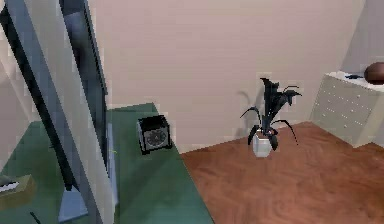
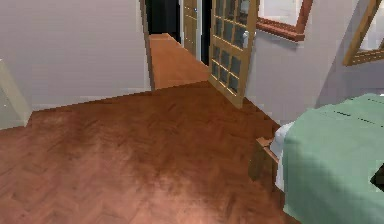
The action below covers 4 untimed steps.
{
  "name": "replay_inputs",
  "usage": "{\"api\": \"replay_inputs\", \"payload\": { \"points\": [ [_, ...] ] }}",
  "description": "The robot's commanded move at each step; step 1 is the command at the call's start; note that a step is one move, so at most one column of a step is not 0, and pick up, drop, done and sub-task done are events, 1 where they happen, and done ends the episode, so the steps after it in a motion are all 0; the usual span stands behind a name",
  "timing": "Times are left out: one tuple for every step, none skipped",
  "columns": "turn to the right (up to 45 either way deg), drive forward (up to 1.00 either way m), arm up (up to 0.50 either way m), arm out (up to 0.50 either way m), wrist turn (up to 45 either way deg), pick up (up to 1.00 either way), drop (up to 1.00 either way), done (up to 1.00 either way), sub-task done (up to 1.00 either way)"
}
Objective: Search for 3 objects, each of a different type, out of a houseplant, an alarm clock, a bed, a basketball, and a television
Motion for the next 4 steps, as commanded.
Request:
{"api": "replay_inputs", "payload": {
  "points": [
    [-12.0,0.00,0.00,0.00,0.0,0.00,0.00,0.00,0.00],
    [0.0,0.00,0.00,0.00,0.0,0.00,0.00,0.00,1.00],
    [45.0,0.00,0.00,0.00,0.0,0.00,0.00,0.00,0.00],
    [45.0,0.00,0.00,0.00,0.0,0.00,0.00,0.00,0.00]
  ]
}}
